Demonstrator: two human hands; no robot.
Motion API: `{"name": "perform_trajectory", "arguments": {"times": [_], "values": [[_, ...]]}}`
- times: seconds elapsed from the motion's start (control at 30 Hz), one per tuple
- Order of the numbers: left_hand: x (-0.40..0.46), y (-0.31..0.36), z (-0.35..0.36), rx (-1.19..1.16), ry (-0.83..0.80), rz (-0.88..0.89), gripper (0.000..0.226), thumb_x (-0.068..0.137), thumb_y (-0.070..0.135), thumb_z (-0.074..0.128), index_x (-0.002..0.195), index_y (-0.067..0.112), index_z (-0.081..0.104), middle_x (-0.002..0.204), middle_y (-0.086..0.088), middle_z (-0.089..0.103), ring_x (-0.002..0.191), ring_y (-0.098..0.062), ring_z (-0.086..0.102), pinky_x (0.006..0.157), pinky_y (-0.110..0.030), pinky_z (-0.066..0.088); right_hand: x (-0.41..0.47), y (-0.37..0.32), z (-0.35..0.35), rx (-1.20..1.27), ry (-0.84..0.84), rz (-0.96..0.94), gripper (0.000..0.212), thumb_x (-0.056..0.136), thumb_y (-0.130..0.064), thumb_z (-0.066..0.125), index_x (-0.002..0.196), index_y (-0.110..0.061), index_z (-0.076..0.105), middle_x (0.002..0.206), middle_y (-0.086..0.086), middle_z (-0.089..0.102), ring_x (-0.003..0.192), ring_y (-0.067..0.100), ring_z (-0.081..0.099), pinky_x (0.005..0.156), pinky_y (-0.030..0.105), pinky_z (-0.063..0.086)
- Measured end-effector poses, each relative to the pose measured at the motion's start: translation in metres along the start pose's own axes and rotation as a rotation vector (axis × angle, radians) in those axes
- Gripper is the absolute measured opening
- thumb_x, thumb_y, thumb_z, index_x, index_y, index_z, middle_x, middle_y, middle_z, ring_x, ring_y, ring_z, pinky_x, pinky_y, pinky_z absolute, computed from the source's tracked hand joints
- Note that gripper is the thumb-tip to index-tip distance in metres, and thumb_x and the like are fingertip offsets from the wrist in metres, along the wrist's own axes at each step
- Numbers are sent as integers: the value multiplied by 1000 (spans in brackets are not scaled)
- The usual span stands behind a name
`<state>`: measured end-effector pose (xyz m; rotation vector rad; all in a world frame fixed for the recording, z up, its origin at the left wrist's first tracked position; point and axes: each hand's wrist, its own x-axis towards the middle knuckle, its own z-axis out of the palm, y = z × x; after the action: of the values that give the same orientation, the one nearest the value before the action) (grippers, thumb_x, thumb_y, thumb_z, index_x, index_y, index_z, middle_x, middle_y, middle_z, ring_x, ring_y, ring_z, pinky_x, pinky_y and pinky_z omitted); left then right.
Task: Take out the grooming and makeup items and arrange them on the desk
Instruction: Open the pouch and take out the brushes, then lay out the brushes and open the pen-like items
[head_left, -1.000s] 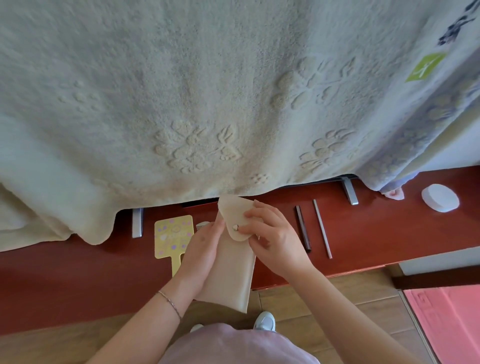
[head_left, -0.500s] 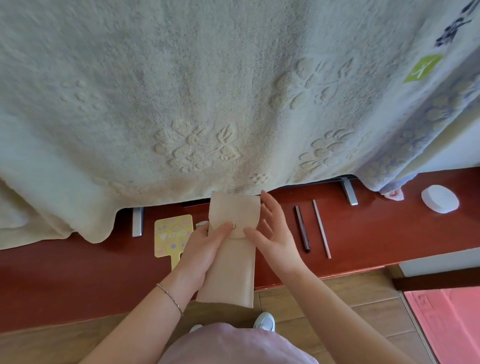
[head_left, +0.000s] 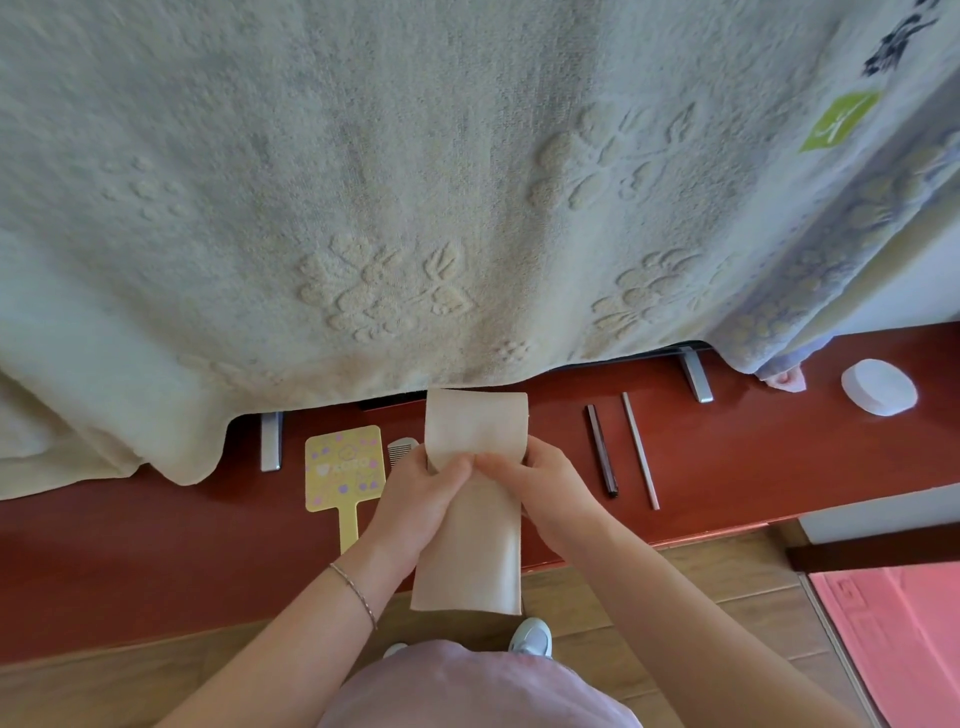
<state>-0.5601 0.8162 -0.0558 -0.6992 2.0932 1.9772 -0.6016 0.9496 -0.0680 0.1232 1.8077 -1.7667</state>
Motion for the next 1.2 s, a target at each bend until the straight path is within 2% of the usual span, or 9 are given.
{"name": "perform_trajectory", "arguments": {"times": [0.17,0.3,0.43,0.63,0.8,0.9,1.0,1.1,1.2], "values": [[2,-4,9,-12,43,-18,10,87,25,60,96,23,62,90,-4,71,76,-20,70,68,-37,58,1,1,-1,-52,38,11,19,81,-26,69,98,-17,68,94,3,73,86,17,71,80,38,57],[6,-6,16,-2,29,-58,5,90,30,56,94,30,59,92,0,69,82,-18,68,69,-33,55,4,1,-8,-115,96,40,30,81,-30,69,108,-20,61,100,-1,70,90,14,68,81,35,57],[14,-5,28,51,-87,-85,26,90,37,52,113,26,57,100,11,66,91,-5,63,70,-21,48,14,3,-31,-113,164,70,28,78,-24,72,105,-21,64,98,0,71,91,19,67,84,42,56],[18,-12,46,194,-194,-114,52,97,29,42,146,20,27,141,3,45,130,-14,40,111,-33,29,42,10,-70,-223,363,133,15,75,-20,72,87,-18,64,93,6,69,90,26,66,82,44,54],[23,-21,62,313,-222,-35,46,97,39,41,142,29,33,142,12,43,118,4,40,92,-12,30,62,18,-73,-300,376,173,26,75,-22,71,94,-6,64,93,12,68,82,26,65,71,36,54],[27,-27,67,352,-221,-35,49,98,35,41,145,26,31,147,10,37,130,-2,37,97,-11,24,67,19,-69,-440,335,130,25,81,-24,66,98,-7,60,90,7,65,74,18,59,63,29,47],[30,-33,68,389,-204,-35,47,99,34,39,144,27,30,147,11,37,132,-3,36,95,-10,26,67,18,-68,-634,290,28,28,84,-22,60,110,-12,58,101,3,62,84,17,57,69,28,47],[32,-36,67,403,-177,-44,44,98,37,39,141,31,35,139,14,44,121,1,43,71,3,34,66,15,-71,-831,251,22,31,85,-21,56,114,-11,56,116,10,54,93,21,54,69,27,40],[35,-42,65,416,-113,-61,43,97,42,40,139,32,39,138,14,47,123,-4,44,80,-6,32,65,15,-74,-949,209,52,32,87,-22,54,116,-9,53,126,14,48,114,27,51,74,27,40]]}}
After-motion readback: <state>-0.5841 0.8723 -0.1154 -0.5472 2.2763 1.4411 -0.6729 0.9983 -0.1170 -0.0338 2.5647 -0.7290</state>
